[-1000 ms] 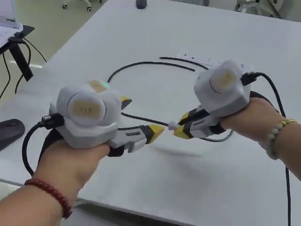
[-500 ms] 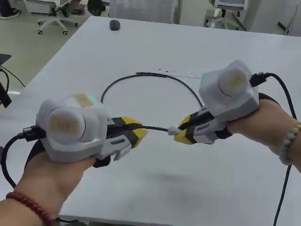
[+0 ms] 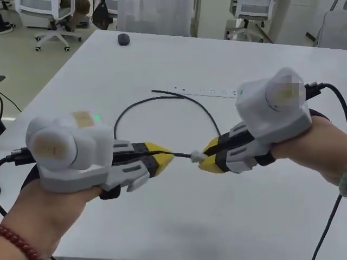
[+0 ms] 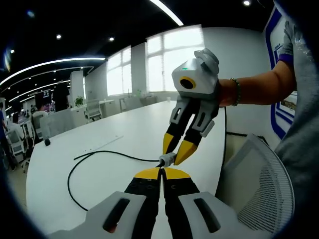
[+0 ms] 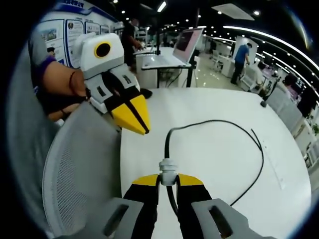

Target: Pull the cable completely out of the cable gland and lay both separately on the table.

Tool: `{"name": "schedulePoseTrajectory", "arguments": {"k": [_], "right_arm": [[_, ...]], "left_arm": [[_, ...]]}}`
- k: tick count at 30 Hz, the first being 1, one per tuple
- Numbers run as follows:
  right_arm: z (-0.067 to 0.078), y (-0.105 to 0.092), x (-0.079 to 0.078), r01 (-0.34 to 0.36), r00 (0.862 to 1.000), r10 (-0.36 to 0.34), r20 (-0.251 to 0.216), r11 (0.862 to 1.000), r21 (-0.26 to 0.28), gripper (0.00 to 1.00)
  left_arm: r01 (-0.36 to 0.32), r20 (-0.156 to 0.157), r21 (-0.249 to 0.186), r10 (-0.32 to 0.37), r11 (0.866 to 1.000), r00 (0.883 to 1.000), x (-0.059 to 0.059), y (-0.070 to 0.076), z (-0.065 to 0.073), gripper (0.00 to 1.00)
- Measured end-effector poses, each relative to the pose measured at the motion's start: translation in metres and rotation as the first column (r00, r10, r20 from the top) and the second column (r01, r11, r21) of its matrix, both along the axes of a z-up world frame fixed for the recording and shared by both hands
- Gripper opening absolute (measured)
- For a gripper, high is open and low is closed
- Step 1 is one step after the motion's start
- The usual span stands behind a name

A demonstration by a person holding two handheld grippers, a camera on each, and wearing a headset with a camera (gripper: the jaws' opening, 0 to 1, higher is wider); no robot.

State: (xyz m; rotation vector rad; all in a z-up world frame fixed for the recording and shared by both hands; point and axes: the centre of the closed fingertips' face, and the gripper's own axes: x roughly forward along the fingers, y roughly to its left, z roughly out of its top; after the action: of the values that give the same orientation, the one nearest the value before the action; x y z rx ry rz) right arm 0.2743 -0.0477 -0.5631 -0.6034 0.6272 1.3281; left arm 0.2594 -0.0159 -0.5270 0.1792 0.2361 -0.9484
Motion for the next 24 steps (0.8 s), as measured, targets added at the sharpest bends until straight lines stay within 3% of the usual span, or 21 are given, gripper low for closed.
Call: {"name": "schedulePoseTrajectory", "arguments": {"k": [3, 8, 11, 13, 16, 17, 19, 20, 21, 23, 24], "right_arm": [[0.004, -0.001, -0.007, -0.022, 1.000, 0.022, -0.001, 1.000, 0.001, 0.08], [0.008, -0.005, -0.012, -0.042, 0.999, 0.042, 0.002, 0.999, -0.004, 0.08], [0.011, -0.007, -0.014, -0.046, 0.999, 0.046, -0.007, 0.999, 0.003, 0.08], [0.015, -0.007, -0.014, -0.052, 0.999, 0.052, -0.013, 0.999, 0.014, 0.08], [0.020, -0.009, -0.014, -0.055, 0.998, 0.056, -0.024, 0.998, 0.028, 0.08], [0.021, -0.008, -0.015, -0.061, 0.998, 0.062, -0.029, 0.998, 0.034, 0.08], [0.023, -0.008, -0.016, -0.064, 0.997, 0.066, -0.042, 0.997, 0.041, 0.08], [0.024, -0.009, -0.017, -0.067, 0.997, 0.068, -0.046, 0.997, 0.041, 0.08], [0.024, -0.008, -0.018, -0.073, 0.996, 0.075, -0.047, 0.996, 0.043, 0.08], [0.025, -0.008, -0.019, -0.078, 0.995, 0.080, -0.057, 0.996, 0.045, 0.08], [0.025, -0.007, -0.020, -0.079, 0.995, 0.082, -0.061, 0.996, 0.046, 0.08]], "left_arm": [[0.056, -0.003, 0.000, -0.056, 0.998, 0.998, -0.007, -0.005, 0.002, 0.02], [0.103, 0.010, 0.024, -0.103, 0.994, 0.995, -0.010, -0.009, 0.004, 0.02], [0.162, 0.024, 0.009, -0.163, 0.987, 0.986, -0.013, -0.017, 0.012, 0.02], [0.175, 0.054, 0.037, -0.177, 0.984, 0.983, -0.010, -0.017, 0.014, 0.02], [0.193, 0.048, 0.040, -0.195, 0.980, 0.980, -0.004, -0.017, 0.014, 0.02], [0.240, 0.077, 0.021, -0.241, 0.970, 0.967, -0.006, -0.022, 0.021, 0.02], [0.242, 0.073, 0.026, -0.243, 0.970, 0.967, -0.002, -0.020, 0.020, 0.02], [0.284, 0.078, 0.032, -0.286, 0.958, 0.955, -0.004, -0.022, 0.020, 0.02], [0.271, 0.083, 0.041, -0.273, 0.962, 0.958, 0.001, -0.020, 0.019, 0.02], [0.313, 0.069, 0.042, -0.316, 0.949, 0.946, -0.002, -0.022, 0.017, 0.02], [0.310, 0.085, 0.050, -0.314, 0.949, 0.946, 0.001, -0.022, 0.018, 0.02]]}}
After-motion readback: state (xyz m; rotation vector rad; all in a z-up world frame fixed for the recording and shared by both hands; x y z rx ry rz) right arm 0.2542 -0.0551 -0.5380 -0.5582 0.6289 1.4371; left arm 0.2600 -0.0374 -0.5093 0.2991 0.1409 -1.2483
